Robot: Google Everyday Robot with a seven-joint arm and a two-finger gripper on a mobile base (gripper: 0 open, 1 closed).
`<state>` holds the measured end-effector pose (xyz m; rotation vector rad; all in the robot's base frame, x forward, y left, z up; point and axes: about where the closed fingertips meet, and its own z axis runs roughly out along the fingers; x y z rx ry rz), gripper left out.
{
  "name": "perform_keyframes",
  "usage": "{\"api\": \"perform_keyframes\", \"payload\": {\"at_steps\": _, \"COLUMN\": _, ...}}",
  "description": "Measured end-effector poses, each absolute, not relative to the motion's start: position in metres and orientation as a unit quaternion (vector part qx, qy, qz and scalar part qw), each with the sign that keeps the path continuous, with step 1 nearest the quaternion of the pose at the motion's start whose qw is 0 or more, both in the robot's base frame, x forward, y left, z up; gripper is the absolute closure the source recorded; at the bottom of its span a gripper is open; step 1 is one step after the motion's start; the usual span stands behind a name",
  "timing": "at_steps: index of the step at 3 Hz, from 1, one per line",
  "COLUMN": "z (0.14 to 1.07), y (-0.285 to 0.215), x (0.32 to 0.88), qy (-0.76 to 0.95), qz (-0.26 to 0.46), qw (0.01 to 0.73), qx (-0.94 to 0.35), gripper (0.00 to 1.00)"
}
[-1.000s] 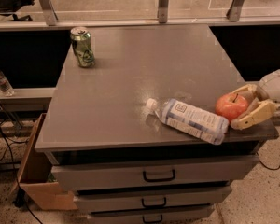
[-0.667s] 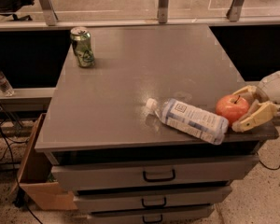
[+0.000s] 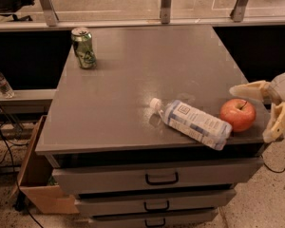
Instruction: Move apple near blue plastic bottle
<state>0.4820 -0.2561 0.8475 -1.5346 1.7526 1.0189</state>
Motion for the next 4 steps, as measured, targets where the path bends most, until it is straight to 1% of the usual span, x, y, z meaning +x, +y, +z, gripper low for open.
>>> {"api": "perform_keyframes", "payload": {"at_steps": 1, "z": 0.880, "y": -0.282, "x": 0.484, "qy": 0.659, "qz": 0.361, "qw": 0.341, "qx": -0.565, "gripper": 0.00}}
{"api": "perform_keyframes", "payload": {"at_steps": 3, "z": 1.005, "y": -0.356, "x": 0.478, "qy": 0.641, "qz": 0.256, "qw": 0.498, "qx": -0.526, "gripper": 0.00}}
{"api": "perform_keyframes", "payload": {"at_steps": 4, "z": 1.017, "y": -0.360, "x": 0.483, "qy": 0.637, "qz": 0.242, "qw": 0.515, "qx": -0.520, "gripper": 0.00}}
